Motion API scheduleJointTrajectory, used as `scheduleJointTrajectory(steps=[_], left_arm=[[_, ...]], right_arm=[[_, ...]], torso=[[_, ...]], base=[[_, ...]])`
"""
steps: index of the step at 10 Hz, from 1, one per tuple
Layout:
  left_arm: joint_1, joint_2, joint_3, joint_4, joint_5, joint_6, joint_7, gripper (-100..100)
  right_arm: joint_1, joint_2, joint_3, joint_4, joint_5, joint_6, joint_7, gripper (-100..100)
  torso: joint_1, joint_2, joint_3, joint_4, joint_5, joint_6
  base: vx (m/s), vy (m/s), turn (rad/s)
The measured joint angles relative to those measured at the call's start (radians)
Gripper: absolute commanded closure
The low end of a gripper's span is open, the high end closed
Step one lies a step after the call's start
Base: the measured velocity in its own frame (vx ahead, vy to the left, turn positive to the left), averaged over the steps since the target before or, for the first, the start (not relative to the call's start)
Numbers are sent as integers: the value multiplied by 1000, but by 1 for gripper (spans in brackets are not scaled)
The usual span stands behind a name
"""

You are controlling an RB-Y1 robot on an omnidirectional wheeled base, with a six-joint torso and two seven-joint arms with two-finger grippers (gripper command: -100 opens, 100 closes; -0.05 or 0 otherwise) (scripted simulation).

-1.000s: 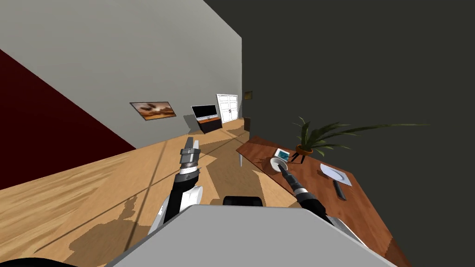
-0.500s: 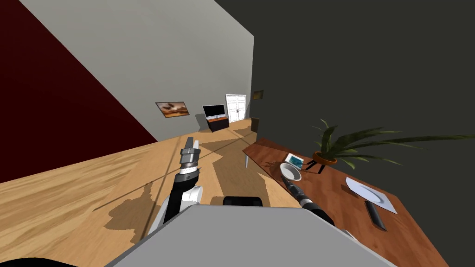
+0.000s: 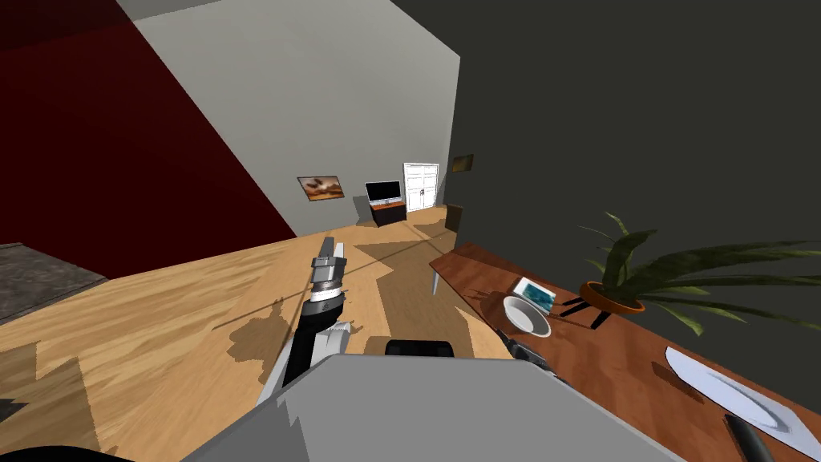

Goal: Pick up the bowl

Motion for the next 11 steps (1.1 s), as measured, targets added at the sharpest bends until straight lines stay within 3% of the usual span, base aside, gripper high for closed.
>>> scheduleJointTrajectory(steps=[3,4,7,10,11], left_arm=[[0,0,0,0,0,0,0,0],[0,0,0,0,0,0,0,0],[0,0,0,0,0,0,0,0],[0,0,0,0,0,0,0,0],[0,0,0,0,0,0,0,0]], right_arm=[[19,-35,29,64,44,71,29,-100],[18,-31,31,118,69,81,44,-100],[28,-68,62,177,102,146,60,-100],[62,-93,100,201,141,234,85,-100],[54,-92,99,224,145,231,88,-100]], torso=[[-3,0,0,0,0,0],[-3,-1,-1,0,-1,0],[-5,-2,-1,0,-1,0],[-5,-3,-2,-1,-1,1],[-2,2,1,0,0,1]], base=[[97,-19,190],[92,-27,76],[138,-47,198],[106,-54,88],[38,-24,113]])
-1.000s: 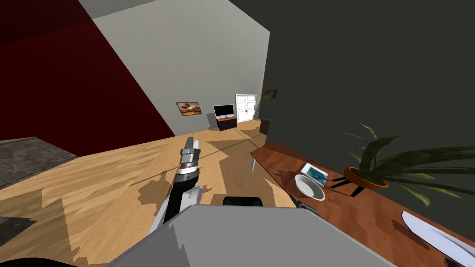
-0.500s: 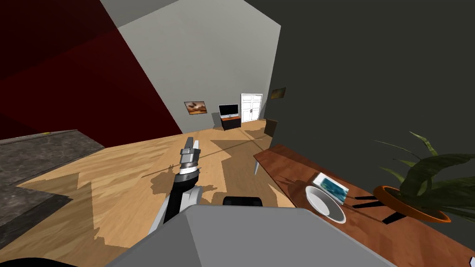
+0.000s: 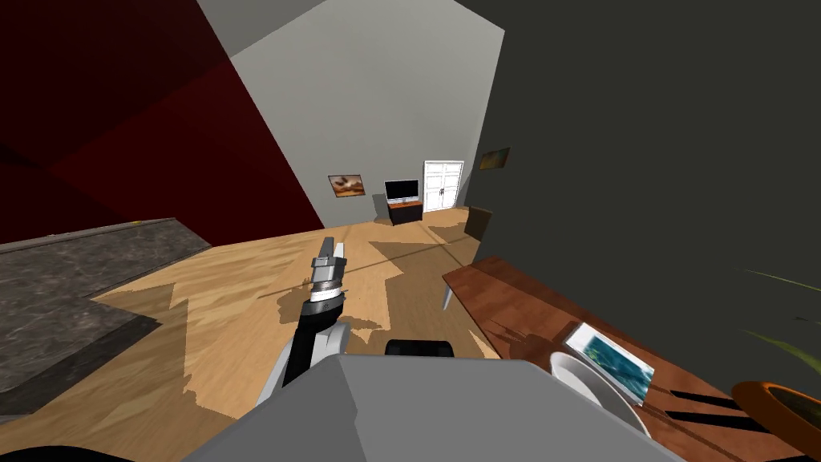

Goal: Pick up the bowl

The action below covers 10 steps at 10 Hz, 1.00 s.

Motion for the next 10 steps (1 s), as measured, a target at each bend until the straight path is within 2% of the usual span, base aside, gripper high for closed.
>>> scheduleJointTrajectory(steps=[1,3,5,8,9,10], left_arm=[[0,0,0,0,0,0,0,0],[0,0,0,0,0,0,0,0],[0,0,0,0,0,0,0,0],[0,0,0,0,0,0,0,0],[0,0,0,0,0,0,0,0],[0,0,0,0,0,0,0,0]], right_arm=[[5,1,2,23,14,0,5,-100],[-2,-9,35,70,35,45,20,-100],[6,2,44,123,76,67,35,-100],[-13,10,99,200,105,115,55,-100],[-15,10,102,203,105,118,57,0],[-15,10,101,203,105,117,57,-100]], torso=[[0,1,1,0,0,0],[-5,-6,-3,-1,-1,-1],[-6,-6,-3,-1,-1,0],[-6,-7,-4,-1,-1,0],[-2,-3,-2,-1,-1,0],[1,1,0,0,0,0]], base=[[106,-59,181],[168,-115,133],[138,-105,105],[130,-103,84],[13,-13,2],[-26,-22,74]])
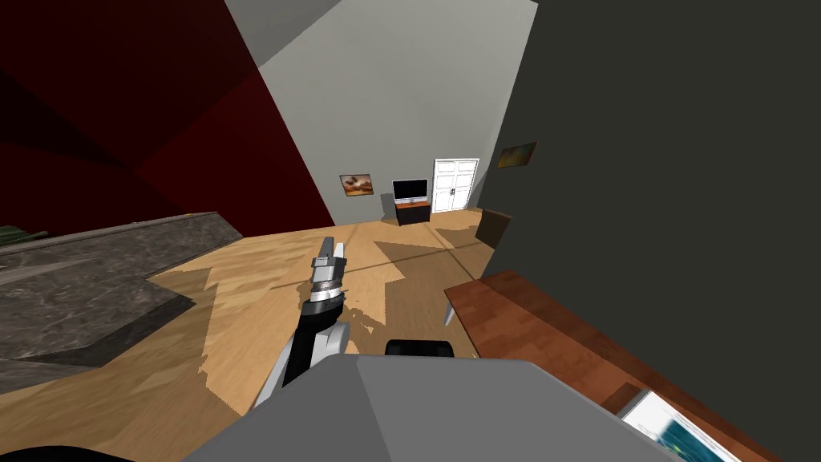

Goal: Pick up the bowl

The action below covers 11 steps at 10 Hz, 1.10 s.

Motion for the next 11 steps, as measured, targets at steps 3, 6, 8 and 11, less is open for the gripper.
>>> scheduleJointTrajectory(steps=[3,6,8,11], left_arm=[[0,0,0,0,0,0,0,0],[0,0,0,0,0,0,0,0],[0,0,0,0,0,0,0,0],[0,0,0,0,0,0,0,0]], right_arm=[[-61,25,5,62,-3,6,1,-100],[-96,48,2,104,7,7,0,100],[-96,49,2,103,7,6,0,100],[-96,49,2,103,7,6,-1,0]], torso=[[0,6,4,1,0,0],[1,5,3,1,0,0],[2,3,2,1,1,0],[2,2,1,0,2,0]], base=[[-61,-30,51],[-27,-15,16],[0,0,0],[0,0,0]])
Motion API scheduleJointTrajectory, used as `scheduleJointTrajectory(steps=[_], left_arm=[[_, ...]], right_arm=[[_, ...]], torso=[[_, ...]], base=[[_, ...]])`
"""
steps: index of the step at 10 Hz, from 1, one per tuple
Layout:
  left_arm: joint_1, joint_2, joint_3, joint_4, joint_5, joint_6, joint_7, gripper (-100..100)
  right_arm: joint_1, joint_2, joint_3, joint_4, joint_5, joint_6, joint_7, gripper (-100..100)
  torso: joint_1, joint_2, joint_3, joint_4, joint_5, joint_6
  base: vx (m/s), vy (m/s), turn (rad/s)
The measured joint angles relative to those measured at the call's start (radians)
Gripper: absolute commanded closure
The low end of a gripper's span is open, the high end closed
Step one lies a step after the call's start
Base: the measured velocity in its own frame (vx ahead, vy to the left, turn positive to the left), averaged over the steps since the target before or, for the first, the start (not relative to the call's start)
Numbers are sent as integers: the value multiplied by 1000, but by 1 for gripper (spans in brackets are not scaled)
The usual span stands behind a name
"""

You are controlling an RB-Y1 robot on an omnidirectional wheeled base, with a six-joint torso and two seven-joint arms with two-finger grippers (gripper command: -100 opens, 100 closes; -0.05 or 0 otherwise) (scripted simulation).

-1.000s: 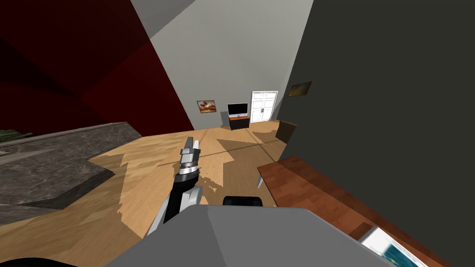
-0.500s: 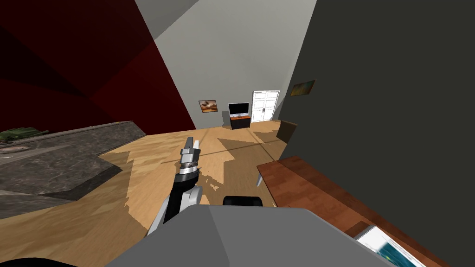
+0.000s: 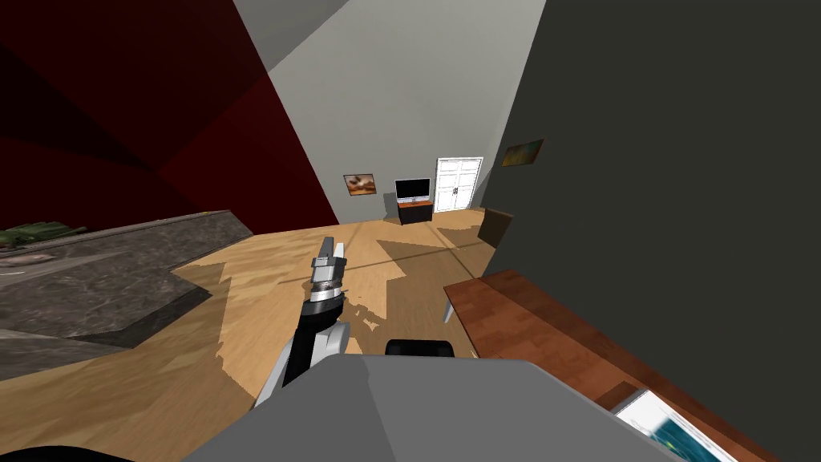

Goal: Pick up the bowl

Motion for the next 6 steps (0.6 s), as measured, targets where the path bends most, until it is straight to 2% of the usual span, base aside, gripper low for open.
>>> scheduleJointTrajectory(steps=[1,3,5,6], left_arm=[[0,0,0,0,0,0,0,0],[0,0,0,0,0,0,0,0],[0,0,0,0,0,0,0,0],[0,0,0,0,0,0,0,0]], right_arm=[[0,0,0,0,0,0,0,100],[45,-24,1,-50,-6,2,2,100],[79,-36,-5,-82,0,-6,0,100],[81,-36,-4,-84,0,-6,0,0]], torso=[[0,0,0,0,0,0],[4,-4,-2,-1,1,1],[4,-3,-2,-1,2,0],[3,-2,-1,0,2,0]], base=[[49,23,-75],[78,40,-67],[33,17,-20],[0,0,0]])
